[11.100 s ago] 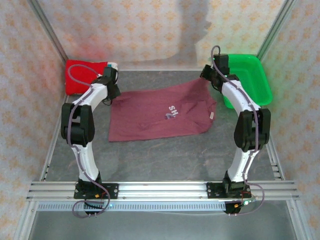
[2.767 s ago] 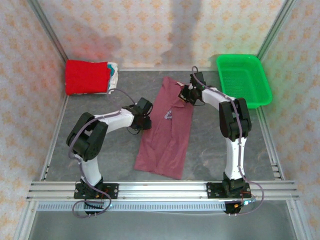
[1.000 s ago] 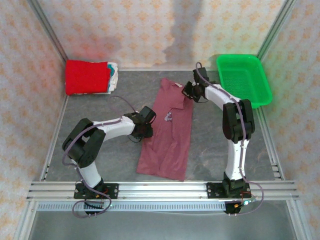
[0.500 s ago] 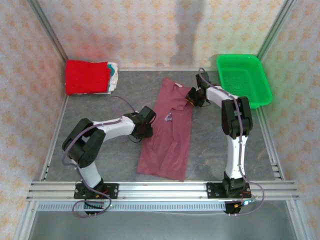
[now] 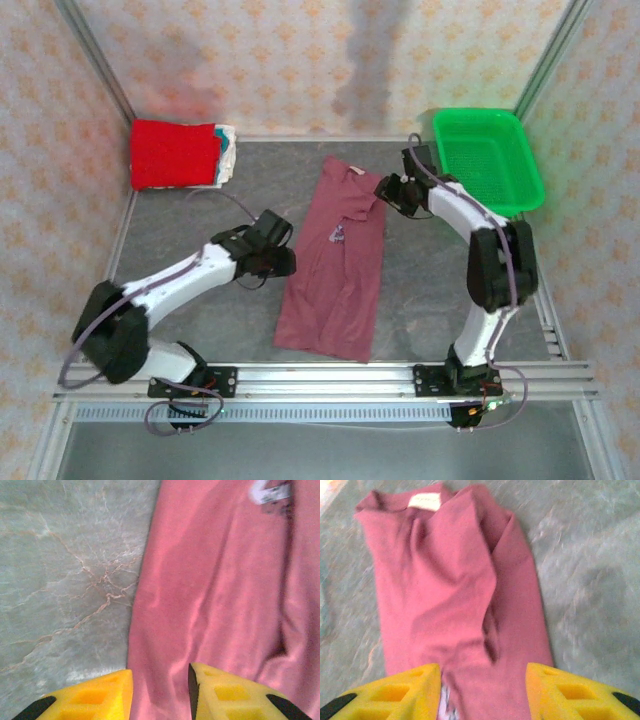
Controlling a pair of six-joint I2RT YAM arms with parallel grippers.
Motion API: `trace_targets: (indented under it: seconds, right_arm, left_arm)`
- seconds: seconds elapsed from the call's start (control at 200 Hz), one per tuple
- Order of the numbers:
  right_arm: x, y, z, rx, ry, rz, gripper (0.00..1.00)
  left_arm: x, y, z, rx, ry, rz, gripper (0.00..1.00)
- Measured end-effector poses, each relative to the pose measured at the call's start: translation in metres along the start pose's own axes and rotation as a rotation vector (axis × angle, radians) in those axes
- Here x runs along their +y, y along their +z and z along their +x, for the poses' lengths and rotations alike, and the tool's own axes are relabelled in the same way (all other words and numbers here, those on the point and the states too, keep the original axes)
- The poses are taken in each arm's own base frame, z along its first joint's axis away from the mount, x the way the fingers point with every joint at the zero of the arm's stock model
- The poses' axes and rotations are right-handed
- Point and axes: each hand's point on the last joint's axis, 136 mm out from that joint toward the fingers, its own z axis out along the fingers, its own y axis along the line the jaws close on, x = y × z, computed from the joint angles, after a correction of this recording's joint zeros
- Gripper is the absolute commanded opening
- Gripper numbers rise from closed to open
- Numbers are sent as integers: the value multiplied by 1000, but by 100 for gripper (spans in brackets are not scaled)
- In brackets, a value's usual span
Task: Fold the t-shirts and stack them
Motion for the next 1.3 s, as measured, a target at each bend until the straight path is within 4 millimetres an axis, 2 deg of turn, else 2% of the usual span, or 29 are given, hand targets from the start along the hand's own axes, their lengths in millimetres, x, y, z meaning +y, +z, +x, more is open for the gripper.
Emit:
trace_targets:
  seconds: [0.04,0.09,0.185,0.195,0.21,0.225,0.245,0.25,0.335,0.485,0.671,1.096,1.301]
  right_arm:
    - [13,-11,12,1,-22,-47,46]
    - [30,-20,31,16,-52,-105,46]
    - [68,-20,86,109,-116,-219,44]
    - [73,-19,97,130,-124,-236,44]
    - [75,-18,101,138,-128,-240,43]
    - [80,-15,115,168,-135,-257,43]
    - [84,-14,125,187,-139,-268,42]
    - [86,-12,134,207,-144,-275,42]
    - [91,2,182,315,-137,-299,41]
    - [83,29,221,410,-97,-267,37]
    - [75,41,235,442,-54,-237,34]
    - [64,48,244,452,-49,-183,33]
    - [62,52,245,451,-42,-175,28]
  left_arm:
    - [-1,-11,0,-26,18,29,37]
    - [1,-15,4,-39,32,50,37]
    - [12,-6,26,-3,65,50,37]
    - [13,-5,28,1,68,49,37]
    - [15,-2,32,11,76,45,37]
    - [17,0,36,19,79,42,37]
    - [19,2,40,28,87,39,37]
    - [20,3,41,31,90,39,37]
    - [27,13,56,58,105,32,37]
    - [33,20,62,54,107,32,37]
    - [29,24,59,35,110,46,37]
    - [27,32,60,31,127,55,37]
    - [26,32,60,30,130,58,37]
